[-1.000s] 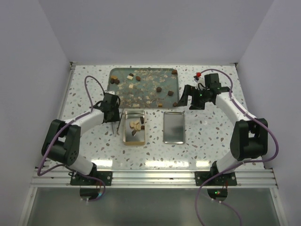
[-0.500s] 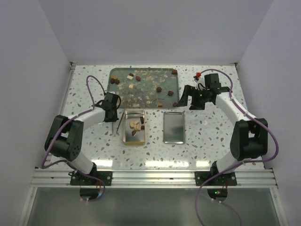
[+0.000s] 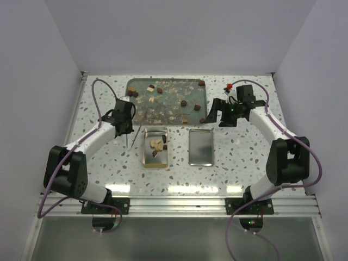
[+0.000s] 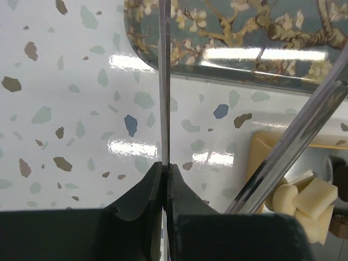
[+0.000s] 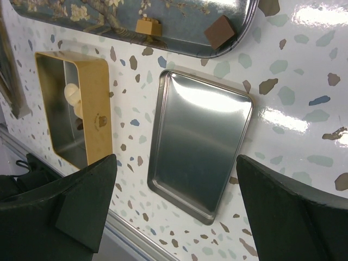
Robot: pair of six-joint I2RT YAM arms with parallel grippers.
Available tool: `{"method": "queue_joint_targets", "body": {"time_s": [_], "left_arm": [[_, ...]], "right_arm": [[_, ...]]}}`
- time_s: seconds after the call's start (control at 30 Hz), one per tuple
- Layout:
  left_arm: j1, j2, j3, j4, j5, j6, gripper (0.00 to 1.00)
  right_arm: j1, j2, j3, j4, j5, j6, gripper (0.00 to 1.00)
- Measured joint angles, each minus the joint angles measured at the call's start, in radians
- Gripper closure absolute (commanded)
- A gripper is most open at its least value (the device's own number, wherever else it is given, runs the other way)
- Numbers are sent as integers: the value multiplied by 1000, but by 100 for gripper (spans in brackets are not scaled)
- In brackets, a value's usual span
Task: Pack the chocolate
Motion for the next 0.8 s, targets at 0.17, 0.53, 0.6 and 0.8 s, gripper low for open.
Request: {"method": "queue_joint_targets", "body": {"time_s": [0.17,0.53,0.6,0.8], "left_arm": [[68,-32,90,-53,-10,0,100],[463,-31,136,-61,77,-32,100],[470,-26,119,-59,86,-33,100],[482,-3,53,-59,117,-35,100]], "right_arm": [[0,0,-1,4,-2,0,6],[0,-9,-8,10,-8,0,6],[0,-11,-8,11,-8,0,6],[0,-11,-10,12,-8,0,6]]}}
